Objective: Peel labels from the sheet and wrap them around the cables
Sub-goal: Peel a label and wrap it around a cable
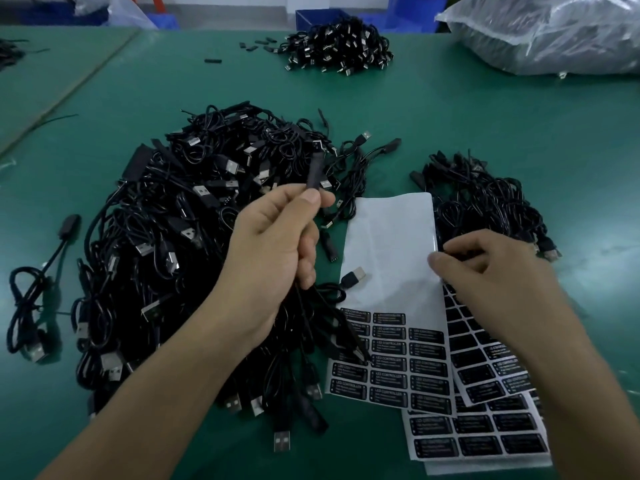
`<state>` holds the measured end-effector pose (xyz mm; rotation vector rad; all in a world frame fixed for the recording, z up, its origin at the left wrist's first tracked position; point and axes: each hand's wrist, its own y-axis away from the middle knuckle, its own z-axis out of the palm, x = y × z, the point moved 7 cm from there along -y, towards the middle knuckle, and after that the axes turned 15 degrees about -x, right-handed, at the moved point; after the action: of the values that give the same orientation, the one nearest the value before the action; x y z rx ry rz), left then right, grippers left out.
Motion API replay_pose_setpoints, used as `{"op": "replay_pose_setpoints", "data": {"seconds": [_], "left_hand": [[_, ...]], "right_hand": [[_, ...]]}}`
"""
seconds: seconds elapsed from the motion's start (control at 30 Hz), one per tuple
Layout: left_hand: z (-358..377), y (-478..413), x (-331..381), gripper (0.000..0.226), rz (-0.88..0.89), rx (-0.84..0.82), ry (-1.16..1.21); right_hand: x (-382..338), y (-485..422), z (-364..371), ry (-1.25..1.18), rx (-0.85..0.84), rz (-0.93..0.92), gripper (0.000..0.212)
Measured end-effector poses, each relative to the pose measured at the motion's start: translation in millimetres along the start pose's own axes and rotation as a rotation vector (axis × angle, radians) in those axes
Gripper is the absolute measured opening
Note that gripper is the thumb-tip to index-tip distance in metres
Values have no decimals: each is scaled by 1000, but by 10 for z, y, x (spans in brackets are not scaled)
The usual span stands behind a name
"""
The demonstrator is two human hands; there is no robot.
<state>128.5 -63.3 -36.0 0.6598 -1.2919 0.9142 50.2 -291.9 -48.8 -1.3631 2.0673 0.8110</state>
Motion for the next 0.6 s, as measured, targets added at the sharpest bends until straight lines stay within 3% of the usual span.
{"op": "replay_pose_setpoints", "data": {"seconds": [0.1, 0.27, 0.43, 0.6], "left_hand": [[69, 3, -8, 23, 48, -36, -223], [240, 51, -124, 19, 35, -187, -696], [304, 80, -137, 26, -25, -247, -725], [391, 113, -141, 32, -68, -356, -869]], "right_hand": [[21, -19, 93, -56, -150, 33, 29], [-80, -1, 225, -328, -389, -68, 52], [-148, 20, 273, -481, -487, -116, 67], [-210, 34, 348, -463, -525, -145, 76]]}}
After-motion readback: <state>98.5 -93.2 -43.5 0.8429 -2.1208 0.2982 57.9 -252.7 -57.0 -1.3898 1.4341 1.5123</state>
